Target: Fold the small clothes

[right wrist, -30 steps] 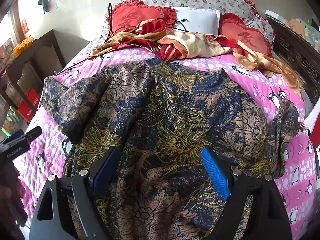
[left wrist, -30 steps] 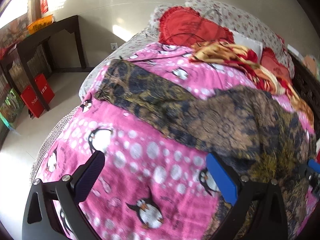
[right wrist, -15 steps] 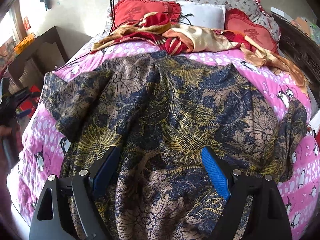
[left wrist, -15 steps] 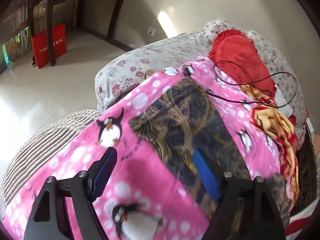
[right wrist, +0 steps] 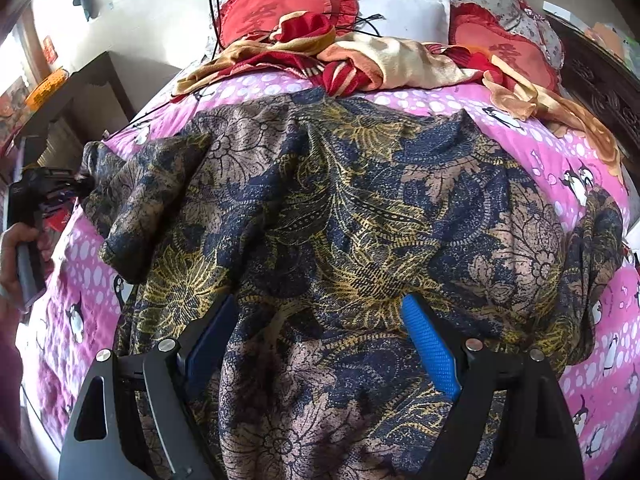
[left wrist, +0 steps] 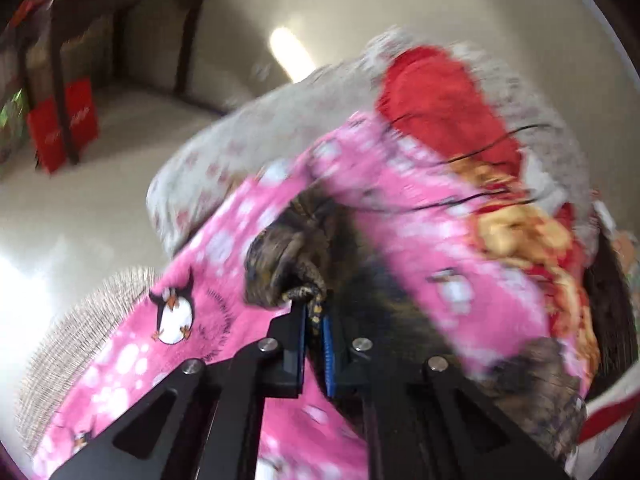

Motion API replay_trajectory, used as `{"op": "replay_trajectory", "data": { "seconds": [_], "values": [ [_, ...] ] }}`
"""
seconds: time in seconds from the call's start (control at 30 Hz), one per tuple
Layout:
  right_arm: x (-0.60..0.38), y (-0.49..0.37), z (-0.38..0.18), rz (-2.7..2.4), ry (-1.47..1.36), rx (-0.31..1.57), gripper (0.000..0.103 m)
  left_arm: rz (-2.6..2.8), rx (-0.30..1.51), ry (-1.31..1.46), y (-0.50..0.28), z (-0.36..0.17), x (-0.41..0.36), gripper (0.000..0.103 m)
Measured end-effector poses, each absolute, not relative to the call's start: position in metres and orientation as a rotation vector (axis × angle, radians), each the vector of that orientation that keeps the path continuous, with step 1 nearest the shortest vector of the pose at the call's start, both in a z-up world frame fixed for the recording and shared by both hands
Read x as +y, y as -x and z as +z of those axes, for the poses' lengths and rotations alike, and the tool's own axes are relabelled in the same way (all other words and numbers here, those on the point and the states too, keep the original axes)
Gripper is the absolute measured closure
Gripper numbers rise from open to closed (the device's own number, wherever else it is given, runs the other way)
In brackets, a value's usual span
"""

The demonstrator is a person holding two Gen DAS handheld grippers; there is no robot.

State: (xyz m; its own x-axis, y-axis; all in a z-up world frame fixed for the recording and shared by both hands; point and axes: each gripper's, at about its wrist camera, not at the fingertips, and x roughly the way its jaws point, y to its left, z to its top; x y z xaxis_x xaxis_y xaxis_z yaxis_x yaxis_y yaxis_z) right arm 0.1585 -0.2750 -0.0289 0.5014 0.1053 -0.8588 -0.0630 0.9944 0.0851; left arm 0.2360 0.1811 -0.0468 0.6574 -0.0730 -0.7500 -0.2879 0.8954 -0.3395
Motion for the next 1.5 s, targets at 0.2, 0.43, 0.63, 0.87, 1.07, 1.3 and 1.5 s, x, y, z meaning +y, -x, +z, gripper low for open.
{"op": "replay_trajectory", "data": {
  "seconds": [0.2,0.43,0.63,0.87,1.07,1.3,1.5],
  "values": [
    [-0.292,-0.155,-0.011,0.073,-0.054,0.997,0.015,-0.108,0.708,0.384,-0.191,0.048,0.124,0.096],
    [-0.342,-0.144,0.004,-0.004,-0.115,0.97,0.015,-0.421,0.673,0.277,-0.157,0.096,-0.011,0.096],
    [-0.39,-0.133,0.007,-0.087,-0.122,0.966,0.015,-0.591,0.787,0.243,-0.148,0.054,-0.122,0.096],
    [-0.433,-0.124,0.0,-0.154,-0.147,0.978,0.015,-0.665,0.894,0.153,-0.144,-0.009,-0.203,0.096],
    [-0.44,-0.121,-0.006,-0.165,-0.164,0.987,0.015,-0.634,0.946,0.08,-0.145,-0.046,-0.222,0.096],
    [-0.431,-0.123,-0.006,-0.146,-0.165,0.985,0.015,-0.631,0.959,0.074,-0.142,-0.049,-0.214,0.096],
    [-0.426,-0.123,-0.004,-0.144,-0.142,0.986,0.015,-0.635,0.961,0.077,-0.142,-0.047,-0.214,0.094]
  ]
}}
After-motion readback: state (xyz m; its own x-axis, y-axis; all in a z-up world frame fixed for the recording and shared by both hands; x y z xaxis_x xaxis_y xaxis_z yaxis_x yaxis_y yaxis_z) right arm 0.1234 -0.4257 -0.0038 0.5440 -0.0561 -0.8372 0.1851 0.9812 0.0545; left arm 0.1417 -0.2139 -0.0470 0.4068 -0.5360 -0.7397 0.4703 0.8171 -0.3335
